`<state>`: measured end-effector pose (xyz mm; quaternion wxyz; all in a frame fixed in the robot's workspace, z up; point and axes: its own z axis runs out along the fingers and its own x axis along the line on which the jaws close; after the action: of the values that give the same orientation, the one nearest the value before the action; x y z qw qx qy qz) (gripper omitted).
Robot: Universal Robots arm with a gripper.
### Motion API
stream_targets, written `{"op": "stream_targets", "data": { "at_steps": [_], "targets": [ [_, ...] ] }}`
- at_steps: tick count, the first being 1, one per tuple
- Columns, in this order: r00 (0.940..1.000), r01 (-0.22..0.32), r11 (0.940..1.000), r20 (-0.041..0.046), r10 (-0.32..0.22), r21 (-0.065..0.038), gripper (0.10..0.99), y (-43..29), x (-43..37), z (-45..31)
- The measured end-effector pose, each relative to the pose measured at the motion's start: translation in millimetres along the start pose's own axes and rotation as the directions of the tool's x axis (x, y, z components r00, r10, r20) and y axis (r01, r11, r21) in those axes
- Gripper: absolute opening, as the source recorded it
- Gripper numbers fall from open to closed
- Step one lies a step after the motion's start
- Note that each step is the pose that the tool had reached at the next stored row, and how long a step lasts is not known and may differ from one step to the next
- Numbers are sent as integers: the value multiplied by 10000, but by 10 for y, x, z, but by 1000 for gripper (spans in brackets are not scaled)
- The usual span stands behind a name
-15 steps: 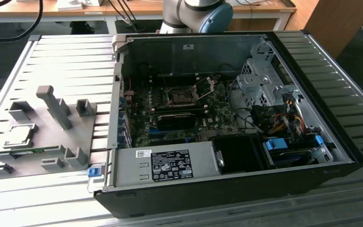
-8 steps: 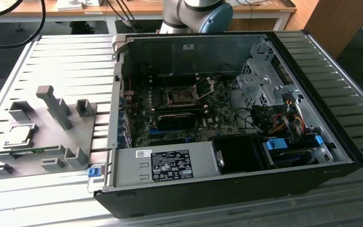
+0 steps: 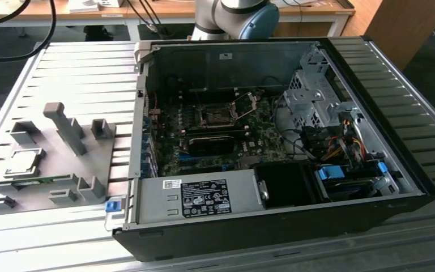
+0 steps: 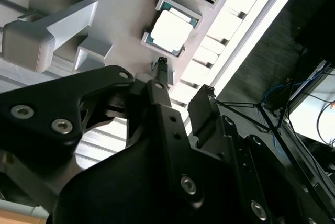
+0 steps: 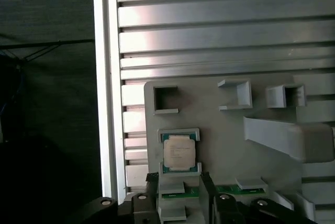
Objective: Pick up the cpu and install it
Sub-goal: 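Pick up the cpu and move it towards the insertion slot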
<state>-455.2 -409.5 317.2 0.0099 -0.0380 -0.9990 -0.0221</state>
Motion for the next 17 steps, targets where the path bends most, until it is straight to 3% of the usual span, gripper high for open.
{"op": "stream_targets", "data": {
  "at_steps": [1, 3, 5, 6, 17],
  "targets": [
    [10000, 0, 10000, 2, 0, -1, 408, 0, 0, 7],
    [10000, 0, 10000, -3, 0, -1, 525, -2, 0, 24],
    [10000, 9, 10000, -13, -9, 1, 525, -9, -2, 45],
    [10000, 27, 10000, -19, -27, 1, 588, -14, -3, 56],
    [9999, 95, 9999, -41, -95, -52, 588, -27, -5, 141]
  ]
}}
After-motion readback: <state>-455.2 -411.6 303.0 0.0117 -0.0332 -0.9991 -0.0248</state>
